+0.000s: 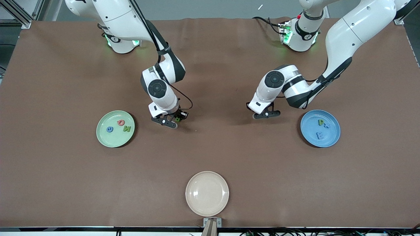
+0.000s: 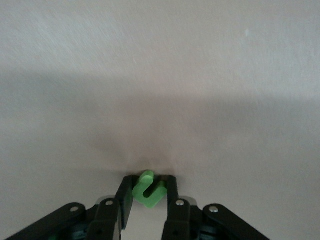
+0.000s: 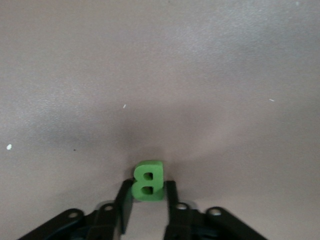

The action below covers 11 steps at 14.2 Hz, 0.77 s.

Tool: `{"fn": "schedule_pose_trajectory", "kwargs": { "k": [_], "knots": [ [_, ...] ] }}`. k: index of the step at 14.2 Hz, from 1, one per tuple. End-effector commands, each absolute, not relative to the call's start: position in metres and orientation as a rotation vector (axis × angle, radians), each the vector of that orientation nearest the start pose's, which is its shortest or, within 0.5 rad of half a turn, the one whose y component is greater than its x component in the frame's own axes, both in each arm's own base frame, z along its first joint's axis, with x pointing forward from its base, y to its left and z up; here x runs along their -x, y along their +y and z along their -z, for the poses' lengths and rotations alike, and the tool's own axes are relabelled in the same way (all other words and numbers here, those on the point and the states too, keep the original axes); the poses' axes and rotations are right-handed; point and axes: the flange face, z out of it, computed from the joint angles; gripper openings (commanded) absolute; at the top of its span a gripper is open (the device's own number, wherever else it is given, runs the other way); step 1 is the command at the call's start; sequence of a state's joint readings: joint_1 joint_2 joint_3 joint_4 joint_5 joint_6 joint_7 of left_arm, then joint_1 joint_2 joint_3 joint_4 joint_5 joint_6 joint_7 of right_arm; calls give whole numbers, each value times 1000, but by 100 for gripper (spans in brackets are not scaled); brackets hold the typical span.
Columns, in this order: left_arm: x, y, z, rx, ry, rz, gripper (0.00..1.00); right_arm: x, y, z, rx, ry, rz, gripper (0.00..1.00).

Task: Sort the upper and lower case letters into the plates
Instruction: 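Grasp the green u with the left gripper while the right gripper grasps the B, then drop the u on the blue plate while the right gripper drops B on green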

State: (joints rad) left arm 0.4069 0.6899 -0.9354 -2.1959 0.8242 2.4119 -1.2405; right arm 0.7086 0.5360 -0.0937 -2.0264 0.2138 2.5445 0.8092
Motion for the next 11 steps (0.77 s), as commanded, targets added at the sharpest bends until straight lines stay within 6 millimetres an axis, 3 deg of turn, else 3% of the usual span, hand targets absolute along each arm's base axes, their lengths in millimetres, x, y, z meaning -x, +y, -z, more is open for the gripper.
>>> {"fn": "schedule_pose_trajectory", "kwargs": {
  "k": [1,2,4,6,9,11],
  "knots": [
    [-473,-266,-210,3090,-172,43,8,-487,342,-173,3032,587,-79,9],
    [-482,-258,-218,3098,-156,57,8,-489,340,-173,3030,594,-79,4],
    [-504,-223,-234,3124,-137,79,6,-494,333,-174,3034,602,-88,3],
    [-523,-177,-243,3136,-109,97,6,-503,324,-181,3025,613,-80,2],
    [-541,-118,-246,3133,-37,103,6,-521,310,-203,3035,606,-128,1],
    [-550,-78,-241,3135,30,94,6,-536,283,-221,3042,550,-159,0]
  ]
}}
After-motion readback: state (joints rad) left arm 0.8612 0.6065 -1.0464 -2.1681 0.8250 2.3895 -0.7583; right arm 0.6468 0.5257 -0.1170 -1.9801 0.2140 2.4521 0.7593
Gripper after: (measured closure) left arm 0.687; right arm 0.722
